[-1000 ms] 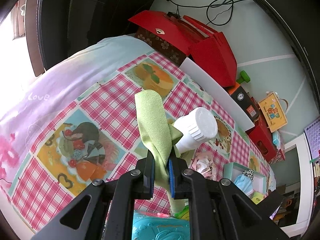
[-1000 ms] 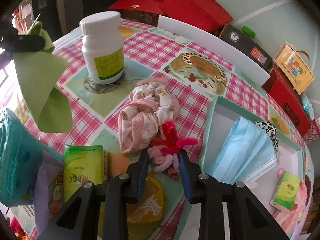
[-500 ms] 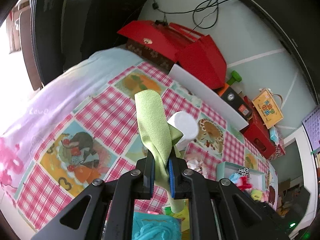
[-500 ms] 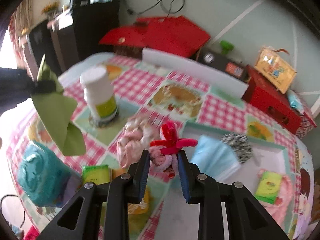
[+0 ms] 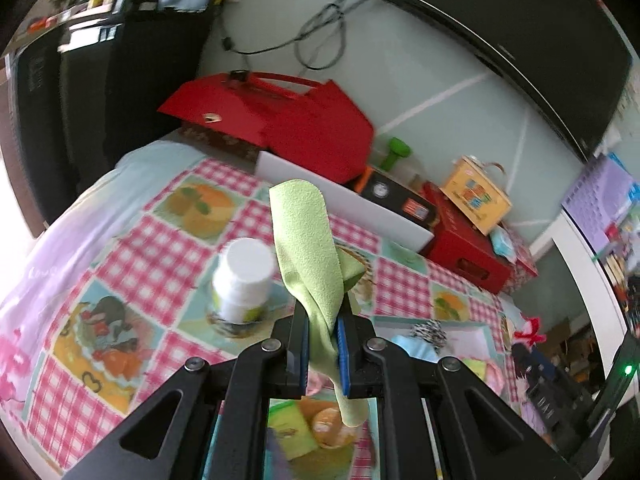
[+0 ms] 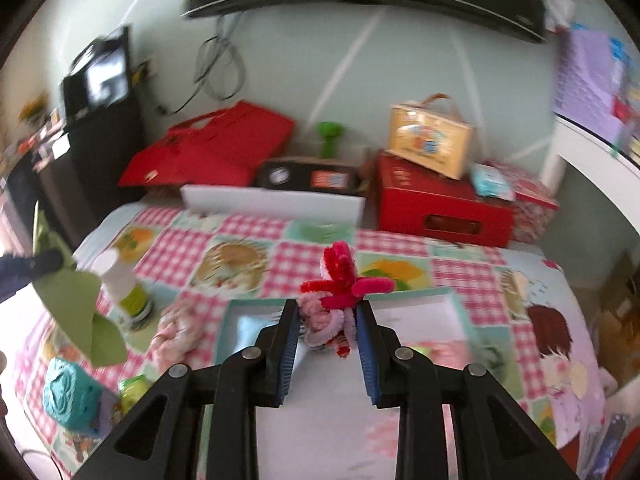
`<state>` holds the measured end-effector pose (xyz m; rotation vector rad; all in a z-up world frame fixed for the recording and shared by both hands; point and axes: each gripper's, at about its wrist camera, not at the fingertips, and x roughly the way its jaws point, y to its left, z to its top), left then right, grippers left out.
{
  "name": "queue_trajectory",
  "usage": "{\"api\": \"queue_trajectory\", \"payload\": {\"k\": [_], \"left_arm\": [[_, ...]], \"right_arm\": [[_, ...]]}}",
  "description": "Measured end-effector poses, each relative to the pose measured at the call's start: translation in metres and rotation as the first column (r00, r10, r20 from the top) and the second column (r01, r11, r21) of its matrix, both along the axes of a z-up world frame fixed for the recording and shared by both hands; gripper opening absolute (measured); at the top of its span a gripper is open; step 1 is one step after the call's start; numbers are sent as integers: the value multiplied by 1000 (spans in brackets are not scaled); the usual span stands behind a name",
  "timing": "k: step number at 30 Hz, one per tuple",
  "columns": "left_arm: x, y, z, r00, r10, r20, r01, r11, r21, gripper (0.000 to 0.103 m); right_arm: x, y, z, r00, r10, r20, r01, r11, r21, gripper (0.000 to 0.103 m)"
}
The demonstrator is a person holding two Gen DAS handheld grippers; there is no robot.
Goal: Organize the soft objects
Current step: 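Carry the green cloth and red pipe-cleaner figure over the white tray with both tools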
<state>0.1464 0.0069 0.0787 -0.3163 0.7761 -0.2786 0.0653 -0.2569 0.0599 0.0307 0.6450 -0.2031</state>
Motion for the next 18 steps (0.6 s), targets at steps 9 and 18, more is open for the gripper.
{"api": "queue_trajectory", "payload": {"k": [9, 18], "left_arm": [[-15, -73, 3, 979, -205, 11, 204, 978, 38, 11], [-31, -144, -14, 914, -403, -42, 405, 911, 79, 12]], "right_arm": [[-34, -71, 14, 982, -185, 41, 183, 982, 38, 30], [-54, -115, 10, 956, -292, 24, 289, 954, 84, 31]]}}
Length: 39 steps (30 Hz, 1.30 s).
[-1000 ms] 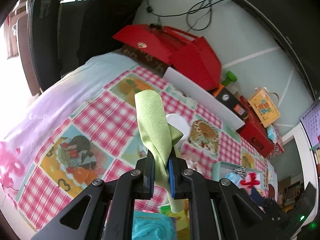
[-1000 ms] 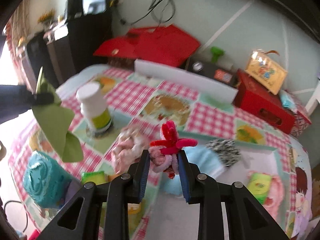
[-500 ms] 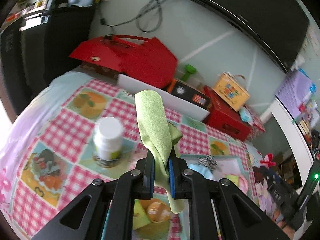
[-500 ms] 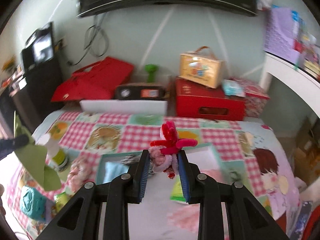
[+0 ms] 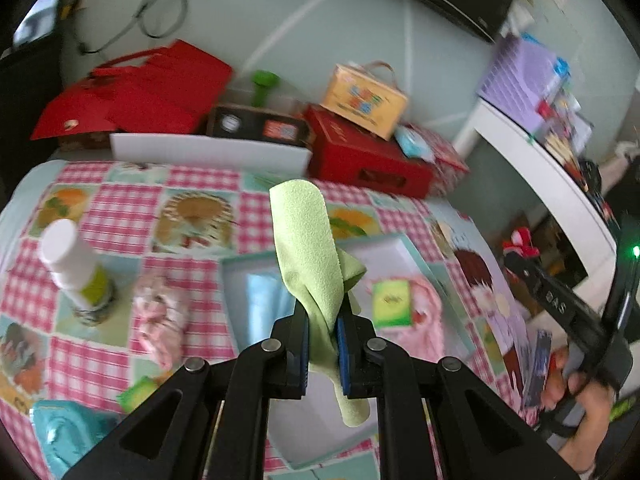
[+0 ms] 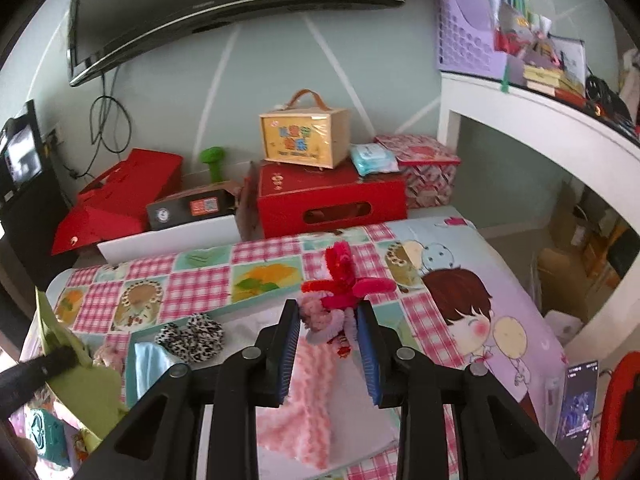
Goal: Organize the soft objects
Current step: 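Carry the green cloth and red pipe-cleaner figure over the white tray with both tools, then open both tools to drop the green cloth and red figure into the tray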
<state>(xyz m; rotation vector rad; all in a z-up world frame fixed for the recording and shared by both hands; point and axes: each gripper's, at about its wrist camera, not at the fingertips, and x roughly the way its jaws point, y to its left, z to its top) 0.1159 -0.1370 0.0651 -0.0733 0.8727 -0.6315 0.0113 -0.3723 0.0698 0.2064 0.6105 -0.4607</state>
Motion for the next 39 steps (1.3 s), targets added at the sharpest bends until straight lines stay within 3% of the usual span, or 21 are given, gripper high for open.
{"api": "queue_trajectory", "payload": {"k": [3, 6, 12, 15, 21, 34, 37, 39], "left_arm": [[0, -16, -12, 998, -50, -34, 50, 999, 16, 12], [3, -28, -29, 993, -81, -88, 84, 996, 24, 11], [14, -40, -70, 975, -84, -208, 98, 994, 57, 12], [18, -43, -86, 968, -63, -244, 89, 991, 99, 11], [22, -44, -107, 969, 1, -245, 54, 974, 221, 12], [22, -45, -118, 969, 20, -244, 47, 962, 267, 13], [21, -47, -118, 970, 17, -242, 53, 959, 278, 23], [19, -48, -117, 971, 10, -241, 60, 957, 283, 45]], "right_arm": [[4, -8, -12, 999, -11, -32, 13, 999, 35, 31], [15, -18, -37, 992, -12, -124, 24, 995, 97, 31], [29, -25, -84, 956, 14, -292, 41, 982, 182, 31], [30, -25, -95, 947, 30, -321, 38, 978, 204, 31], [31, -19, -101, 935, 59, -349, 17, 978, 210, 31], [41, -16, -119, 900, 94, -426, 3, 975, 221, 32], [41, -16, -120, 897, 92, -432, 5, 976, 219, 33], [41, -16, -119, 896, 86, -435, 8, 977, 211, 42]]}}
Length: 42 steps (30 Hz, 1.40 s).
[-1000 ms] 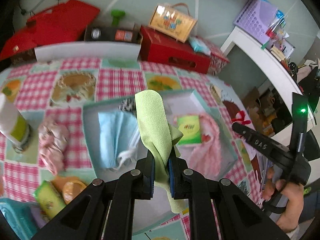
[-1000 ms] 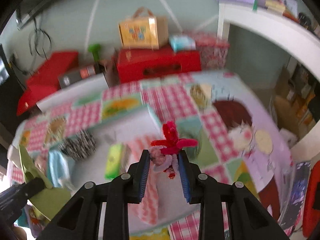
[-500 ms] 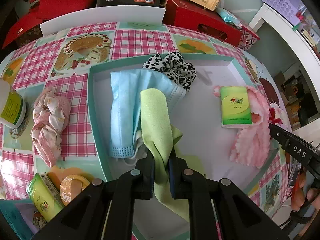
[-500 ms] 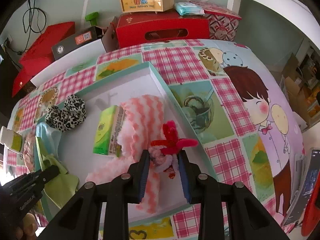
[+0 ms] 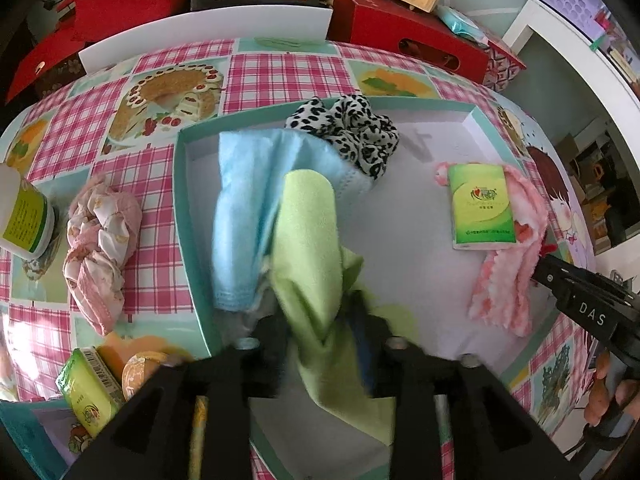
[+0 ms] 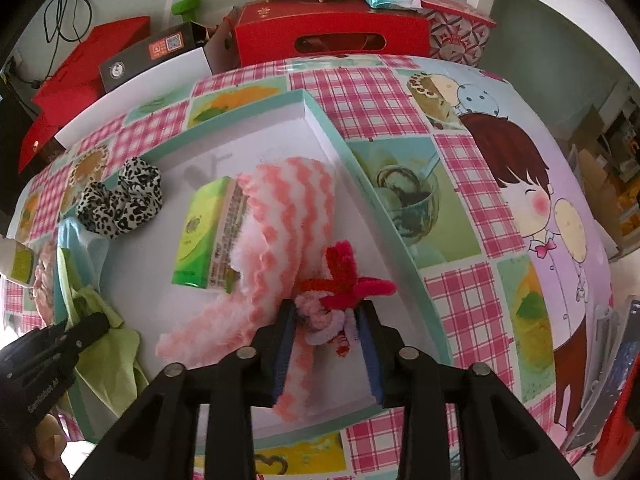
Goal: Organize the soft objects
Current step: 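Open both tools to drop the green cloth and red figure into the tray, then move both tools back over the remaining items beside the tray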
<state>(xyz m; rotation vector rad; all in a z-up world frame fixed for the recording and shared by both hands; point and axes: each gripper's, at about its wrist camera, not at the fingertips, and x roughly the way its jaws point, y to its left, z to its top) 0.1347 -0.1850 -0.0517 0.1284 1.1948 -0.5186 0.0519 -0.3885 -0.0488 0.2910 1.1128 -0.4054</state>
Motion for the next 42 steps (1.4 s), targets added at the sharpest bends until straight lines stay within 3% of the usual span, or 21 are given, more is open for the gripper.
{"api": "queue_trajectory", "payload": {"k": [2, 10, 23, 32, 35, 38, 40, 41, 42], "left_arm": [[-2, -2, 2, 1000, -8, 10, 8, 1000, 12, 49], [-1, -1, 20, 998, -17, 55, 17, 1000, 7, 53], [-5, 30, 70, 980, 60, 188, -51, 997, -53, 58], [9, 55, 62, 972, 158, 176, -152, 987, -47, 59], [12, 62, 62, 964, 190, 185, -183, 982, -54, 82], [15, 68, 64, 954, 221, 203, -213, 975, -61, 82], [16, 73, 65, 942, 250, 223, -242, 968, -63, 89], [17, 75, 65, 934, 267, 238, -261, 964, -56, 96], [18, 78, 65, 925, 283, 252, -280, 959, -49, 99]], "right_arm": [[-1, 1, 2, 1000, -7, -3, 7, 1000, -11, 50], [-6, 0, 18, 999, -22, 31, 23, 999, -37, 61], [-14, 15, 57, 992, 4, 125, 9, 995, -101, 65], [-4, 26, 53, 992, 37, 117, -24, 994, -110, 71], [-1, 31, 54, 992, 52, 116, -39, 993, -113, 73], [2, 37, 53, 992, 68, 109, -55, 991, -122, 78], [4, 39, 52, 991, 70, 113, -56, 991, -122, 87], [4, 39, 52, 991, 64, 119, -51, 992, -112, 102], [5, 39, 52, 990, 64, 125, -51, 993, -106, 103]]}}
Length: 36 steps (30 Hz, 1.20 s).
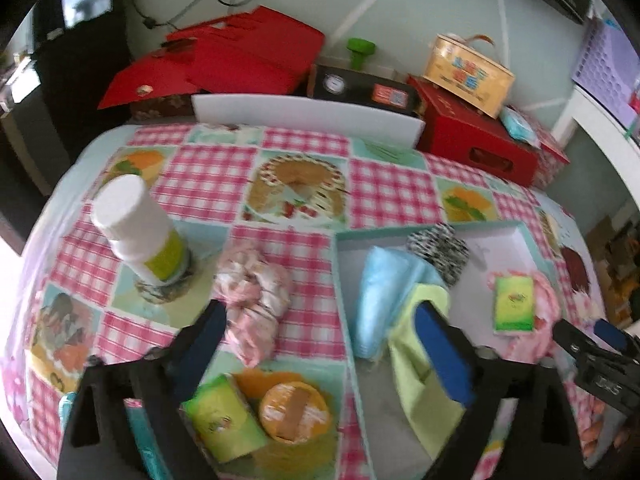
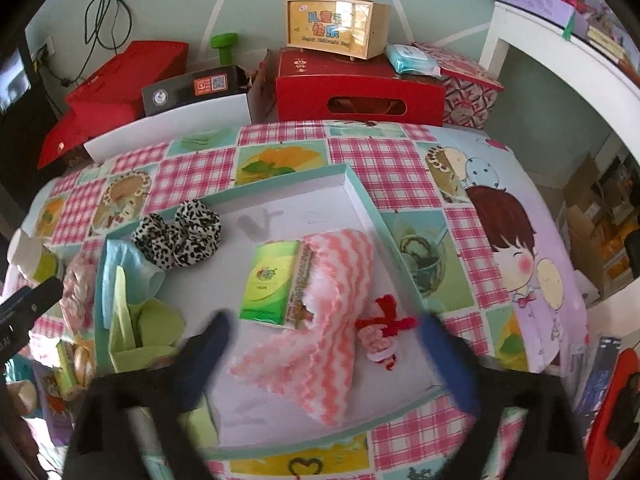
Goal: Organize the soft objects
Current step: 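Move both tools back over the remaining items beside the tray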
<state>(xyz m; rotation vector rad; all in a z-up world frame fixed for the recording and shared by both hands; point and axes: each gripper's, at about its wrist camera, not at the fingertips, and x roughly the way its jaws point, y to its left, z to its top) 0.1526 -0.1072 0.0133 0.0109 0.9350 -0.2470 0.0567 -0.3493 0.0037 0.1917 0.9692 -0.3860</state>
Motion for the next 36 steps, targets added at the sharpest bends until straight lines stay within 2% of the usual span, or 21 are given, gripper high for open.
{"api": "queue_trajectory", "payload": {"k": [6, 16, 20, 29, 33, 36], "left_arm": [[6, 15, -1, 998, 56, -5, -56, 998, -19, 99], [8, 30, 2, 996, 90, -1, -90, 991, -97, 99], [10, 46, 8, 993, 116, -2, -116, 988, -100, 99], [13, 106, 15, 963, 268, 30, -266, 963, -44, 99], [13, 139, 15, 943, 333, 18, -331, 941, -69, 99], [11, 154, 16, 933, 359, 22, -357, 932, -61, 99]], "right_arm": [[3, 5, -1, 1000, 14, 0, -14, 1000, 0, 103], [7, 13, -3, 999, 38, -17, -38, 999, -18, 103], [8, 18, -1, 999, 46, -11, -46, 999, -22, 103], [16, 40, -1, 995, 97, -19, -98, 994, -41, 103], [21, 58, -1, 991, 134, -14, -135, 990, -39, 103], [25, 73, -2, 985, 173, -12, -173, 984, -35, 103]]}}
